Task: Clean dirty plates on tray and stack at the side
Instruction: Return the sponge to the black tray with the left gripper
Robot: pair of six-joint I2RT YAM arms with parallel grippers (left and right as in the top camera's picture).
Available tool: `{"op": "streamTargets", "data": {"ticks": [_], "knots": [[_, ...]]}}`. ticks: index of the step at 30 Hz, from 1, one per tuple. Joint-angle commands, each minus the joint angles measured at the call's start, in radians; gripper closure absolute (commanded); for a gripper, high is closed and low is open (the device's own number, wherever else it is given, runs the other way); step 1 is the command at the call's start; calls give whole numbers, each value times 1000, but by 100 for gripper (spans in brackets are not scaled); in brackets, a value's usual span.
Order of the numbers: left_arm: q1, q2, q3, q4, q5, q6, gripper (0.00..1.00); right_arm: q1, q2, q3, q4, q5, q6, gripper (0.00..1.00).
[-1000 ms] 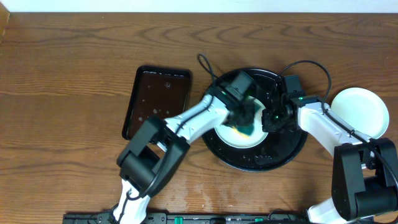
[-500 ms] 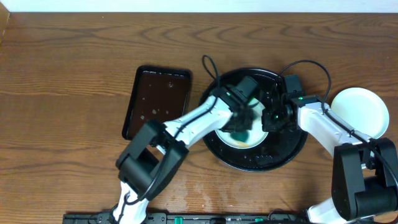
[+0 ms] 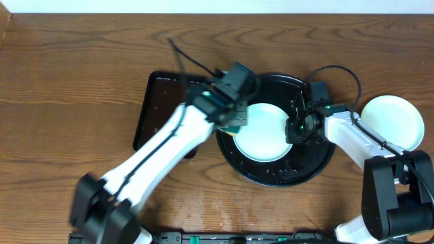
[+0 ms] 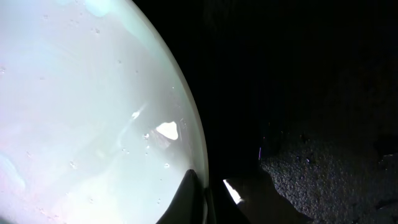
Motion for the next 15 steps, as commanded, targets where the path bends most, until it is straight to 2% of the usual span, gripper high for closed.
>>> {"op": "streamTargets", "data": {"ticks": [1,4,6,12,15], "knots": [[90,-63,6,-76,-128,29,92,8,30,-19,-11,46,-16,99],[166,-64,-16,-130,-214,39,93,8,30,-19,-11,46,-16,99],[224,-54,-71,-115,-215,39,93,8,30,-19,-10,46,-16,99],[330,11,-259,76,-212,63,92,8,30,-19,-11,46,-15,99],[356,48,-285,123,-179,86,89,8,30,-19,-11,46,-16,99]]}}
